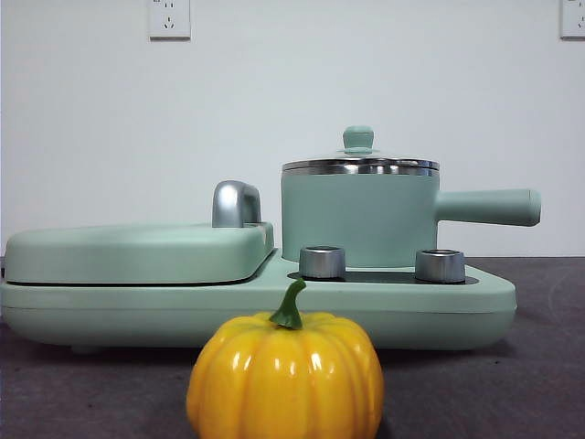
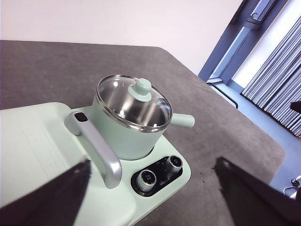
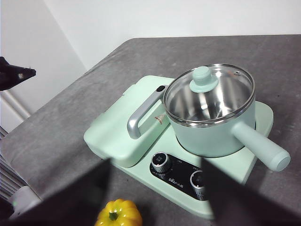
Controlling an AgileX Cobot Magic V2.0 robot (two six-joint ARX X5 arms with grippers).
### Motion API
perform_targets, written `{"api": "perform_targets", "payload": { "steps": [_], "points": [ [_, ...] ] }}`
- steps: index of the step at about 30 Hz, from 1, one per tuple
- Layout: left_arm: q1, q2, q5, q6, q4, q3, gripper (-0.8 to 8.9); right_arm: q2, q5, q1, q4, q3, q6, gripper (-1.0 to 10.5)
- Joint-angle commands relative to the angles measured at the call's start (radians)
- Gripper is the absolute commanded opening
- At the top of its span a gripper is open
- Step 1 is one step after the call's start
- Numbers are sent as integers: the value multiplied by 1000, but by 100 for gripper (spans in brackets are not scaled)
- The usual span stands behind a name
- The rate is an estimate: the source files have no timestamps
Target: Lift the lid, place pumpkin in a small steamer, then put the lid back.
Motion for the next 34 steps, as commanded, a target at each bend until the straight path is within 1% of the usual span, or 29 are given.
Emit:
{"api": "perform_targets", "payload": {
  "steps": [1, 5, 9, 15, 21, 27, 34],
  "points": [
    [-4, 6, 3, 11, 8, 16, 474, 3, 2, 3, 15, 14, -7, 497],
    [-4, 5, 3, 11, 8, 16, 472, 3, 1, 3, 14, 14, -5, 507],
    [-4, 12, 3, 11, 16, 16, 469, 3, 1, 3, 12, 14, 12, 507],
    [-6, 84, 3, 4, 79, 21, 469, 3, 1, 3, 12, 14, 12, 507],
    [-43, 243, -12, 16, 98, 84, 469, 3, 1, 3, 12, 14, 12, 507],
    [-116, 440, -61, 73, 98, 204, 469, 3, 2, 3, 12, 14, 12, 507],
    [-220, 690, -135, 168, 75, 410, 469, 3, 2, 3, 12, 14, 12, 507]
  ]
}}
